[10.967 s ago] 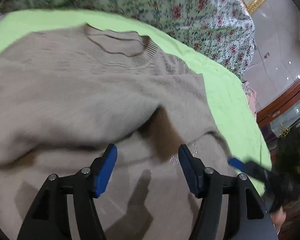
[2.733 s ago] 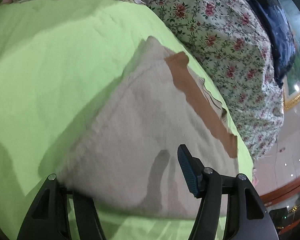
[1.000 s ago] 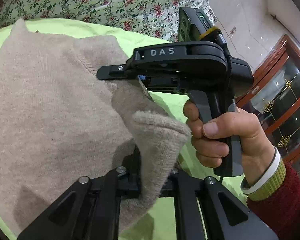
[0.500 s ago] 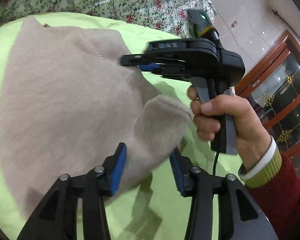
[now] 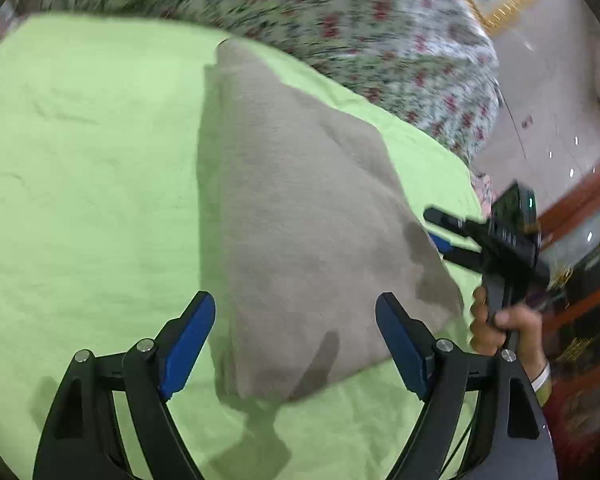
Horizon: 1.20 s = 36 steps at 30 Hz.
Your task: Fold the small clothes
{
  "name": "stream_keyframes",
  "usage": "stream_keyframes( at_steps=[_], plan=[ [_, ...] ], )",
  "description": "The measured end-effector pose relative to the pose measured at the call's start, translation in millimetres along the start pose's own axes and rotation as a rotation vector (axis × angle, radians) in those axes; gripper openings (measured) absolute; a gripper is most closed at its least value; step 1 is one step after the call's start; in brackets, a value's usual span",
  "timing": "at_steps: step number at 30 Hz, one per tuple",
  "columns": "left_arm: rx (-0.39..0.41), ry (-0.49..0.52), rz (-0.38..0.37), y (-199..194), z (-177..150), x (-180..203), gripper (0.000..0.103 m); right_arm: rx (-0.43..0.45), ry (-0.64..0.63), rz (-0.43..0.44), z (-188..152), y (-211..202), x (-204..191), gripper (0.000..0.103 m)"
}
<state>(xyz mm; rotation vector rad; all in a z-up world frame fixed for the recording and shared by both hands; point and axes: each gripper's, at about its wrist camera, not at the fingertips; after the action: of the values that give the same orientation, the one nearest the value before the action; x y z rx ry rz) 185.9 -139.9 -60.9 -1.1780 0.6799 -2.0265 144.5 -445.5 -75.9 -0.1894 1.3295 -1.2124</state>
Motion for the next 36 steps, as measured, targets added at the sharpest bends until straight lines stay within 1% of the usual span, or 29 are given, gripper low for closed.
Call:
stream_keyframes(
  at_steps=[2, 7, 8, 10, 11, 12, 13, 14, 15, 17, 19, 21, 24, 29, 31, 34, 35, 36],
  plan=[
    [-0.003, -0.045, -0.02, 15, 17, -12, 0.083, -0.021, 0.002, 0.015, 2, 11, 2, 0.07],
    [-0.079, -0.101, -0.084, 66, 54, -31, 0.084, -0.084, 0.006, 0.035, 9, 39, 6, 0.07],
    [-0.093, -0.112, -0.097, 76, 62, -36, 0.085, -0.088, 0.0, 0.042, 12, 45, 7, 0.07],
    [-0.106, -0.13, -0.122, 93, 73, -43, 0.082, -0.088, -0.007, 0.05, 15, 52, 6, 0.07],
    [-0.093, -0.143, -0.134, 98, 78, -46, 0.075, -0.089, -0.009, 0.052, 15, 54, 6, 0.07],
    [-0.084, -0.148, -0.153, 101, 81, -48, 0.059, -0.096, -0.014, 0.056, 16, 58, 4, 0.069],
    [-0.089, -0.152, -0.169, 105, 84, -48, 0.055, -0.112, -0.011, 0.066, 16, 63, 2, 0.058],
    [-0.087, -0.152, -0.157, 107, 86, -48, 0.052, -0.126, -0.002, 0.075, 16, 67, 2, 0.048],
    [-0.079, -0.141, -0.153, 104, 86, -46, 0.047, -0.131, 0.01, 0.072, 15, 70, 1, 0.047],
    [-0.062, -0.099, -0.14, 92, 85, -38, 0.042, -0.117, 0.014, 0.081, 13, 66, -3, 0.04],
    [-0.045, -0.059, -0.128, 69, 78, -29, 0.04, -0.087, 0.018, 0.119, 7, 55, -12, 0.037],
    [-0.023, -0.054, -0.129, 42, 69, -30, 0.04, -0.076, 0.012, 0.16, -2, 47, -25, 0.036],
    [0.001, -0.052, -0.098, 0, 52, -39, 0.04, -0.102, -0.02, 0.215, -24, 51, -55, 0.036],
    [0.018, -0.067, -0.014, -69, 22, -73, 0.04, -0.158, -0.061, 0.292, -58, 81, -104, 0.036],
    [0.034, -0.06, 0.022, -88, 11, -86, 0.04, -0.184, -0.077, 0.319, -70, 97, -124, 0.036],
    [0.045, -0.087, 0.054, -107, -6, -117, 0.041, -0.206, -0.103, 0.332, -84, 116, -146, 0.036],
    [0.037, -0.099, 0.065, -109, -15, -131, 0.042, -0.216, -0.105, 0.328, -88, 123, -149, 0.036],
    [0.023, -0.11, 0.077, -107, -20, -141, 0.045, -0.234, -0.109, 0.305, -94, 133, -151, 0.036]
  ],
)
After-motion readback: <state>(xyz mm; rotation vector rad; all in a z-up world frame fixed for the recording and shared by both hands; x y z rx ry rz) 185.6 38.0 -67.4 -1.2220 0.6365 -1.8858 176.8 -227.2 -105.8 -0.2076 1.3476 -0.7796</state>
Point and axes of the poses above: each gripper's, at about its wrist camera, not at the fingertips, and y roughly the way its jaws point, x to its right, z to its top, and after that the axes turned 1 degree about x, right-handed
